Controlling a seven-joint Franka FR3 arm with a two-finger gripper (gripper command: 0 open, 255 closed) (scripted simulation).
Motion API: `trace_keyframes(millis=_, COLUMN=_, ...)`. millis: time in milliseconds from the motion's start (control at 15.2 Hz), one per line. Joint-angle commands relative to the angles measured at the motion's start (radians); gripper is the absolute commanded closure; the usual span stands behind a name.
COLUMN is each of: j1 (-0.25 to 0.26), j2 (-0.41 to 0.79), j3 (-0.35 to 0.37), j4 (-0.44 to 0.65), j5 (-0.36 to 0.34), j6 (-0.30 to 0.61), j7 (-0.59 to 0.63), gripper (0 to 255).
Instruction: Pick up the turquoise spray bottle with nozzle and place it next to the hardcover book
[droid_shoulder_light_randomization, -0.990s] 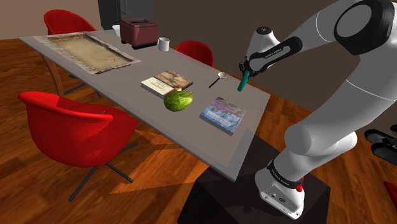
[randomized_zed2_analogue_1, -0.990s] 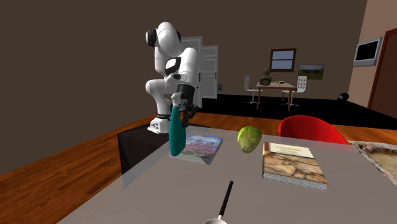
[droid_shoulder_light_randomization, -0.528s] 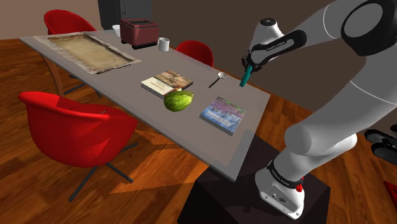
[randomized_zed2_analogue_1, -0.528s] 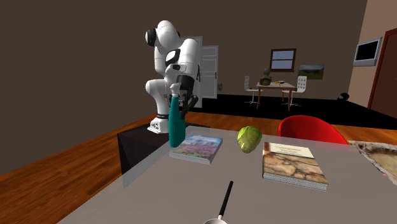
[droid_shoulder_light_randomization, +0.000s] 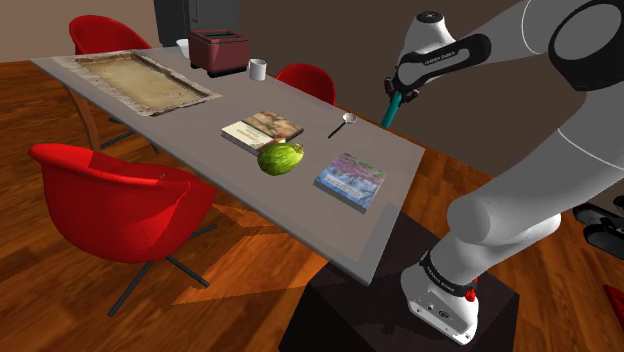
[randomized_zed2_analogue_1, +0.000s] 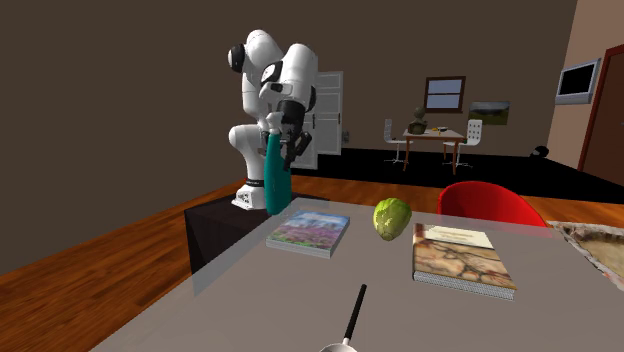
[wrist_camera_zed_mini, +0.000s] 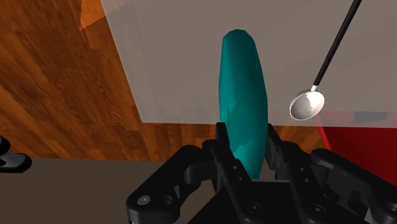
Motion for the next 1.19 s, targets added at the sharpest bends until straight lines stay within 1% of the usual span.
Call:
trace_keyframes(millis=0, j1=0.002, j2=-0.009, j3=0.001, j4=0.016, j5=0.013, j6=-0.023, j7=-0.015, gripper=255)
trace_keyframes(millis=1122, j1=0.018, j2=-0.065, j3=0.007, j4=0.175, j5=0.095, j6=-0.225, j7=-0.124, gripper=255)
